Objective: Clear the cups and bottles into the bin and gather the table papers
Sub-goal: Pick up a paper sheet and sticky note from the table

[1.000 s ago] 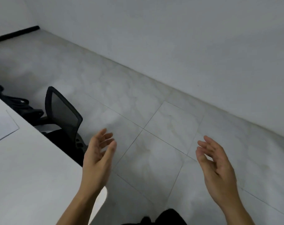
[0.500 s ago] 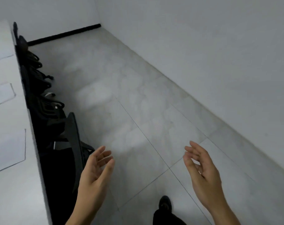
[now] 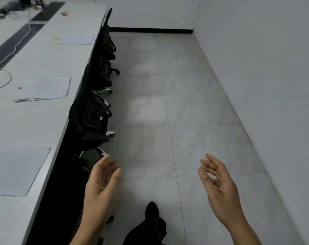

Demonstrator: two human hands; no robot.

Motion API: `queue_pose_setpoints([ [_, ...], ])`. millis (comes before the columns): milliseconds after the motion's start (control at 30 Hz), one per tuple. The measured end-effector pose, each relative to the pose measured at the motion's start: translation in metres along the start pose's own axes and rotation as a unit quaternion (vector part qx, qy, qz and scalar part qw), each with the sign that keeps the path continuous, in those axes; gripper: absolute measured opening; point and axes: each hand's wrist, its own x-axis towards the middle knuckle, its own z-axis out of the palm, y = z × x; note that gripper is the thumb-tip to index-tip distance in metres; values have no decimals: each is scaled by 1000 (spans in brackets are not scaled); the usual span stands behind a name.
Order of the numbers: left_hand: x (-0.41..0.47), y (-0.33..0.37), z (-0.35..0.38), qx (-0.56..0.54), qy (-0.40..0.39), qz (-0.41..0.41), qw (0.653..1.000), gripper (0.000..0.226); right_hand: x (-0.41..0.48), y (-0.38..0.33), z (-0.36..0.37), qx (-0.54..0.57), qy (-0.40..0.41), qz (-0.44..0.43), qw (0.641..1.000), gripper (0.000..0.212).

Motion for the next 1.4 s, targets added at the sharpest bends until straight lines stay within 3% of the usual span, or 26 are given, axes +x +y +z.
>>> queue_pose_setpoints([
  [200, 154, 51, 73, 12, -2, 26, 1000, 42, 167, -41, 3, 21, 7, -17, 1000, 48],
  [400, 295, 62, 151, 25, -1, 21, 999, 47, 326, -32, 28, 44, 11, -11, 999, 46],
  [533, 415, 64, 209, 38, 32, 17, 999, 48, 474, -30, 55, 49, -17, -21, 998, 41],
  [667, 515, 95, 246, 32, 72, 21, 997, 51, 609, -72, 81, 40, -68, -49, 996, 42],
  [833, 621, 121, 261, 7, 145, 24, 989, 52, 750, -126, 136, 31, -160, -73, 984, 43],
  [1033, 759, 105, 269, -12, 245, -21, 969, 48, 901, -146, 236, 5, -229, -91, 969, 45],
  [1167, 882, 105, 268, -15, 255, -28, 967, 42, 1005, -167, 305, -3, -231, -94, 968, 45],
  [1400, 1094, 167, 262, 7, 221, 5, 975, 43, 1171, -242, 393, 4, -232, -105, 967, 46],
])
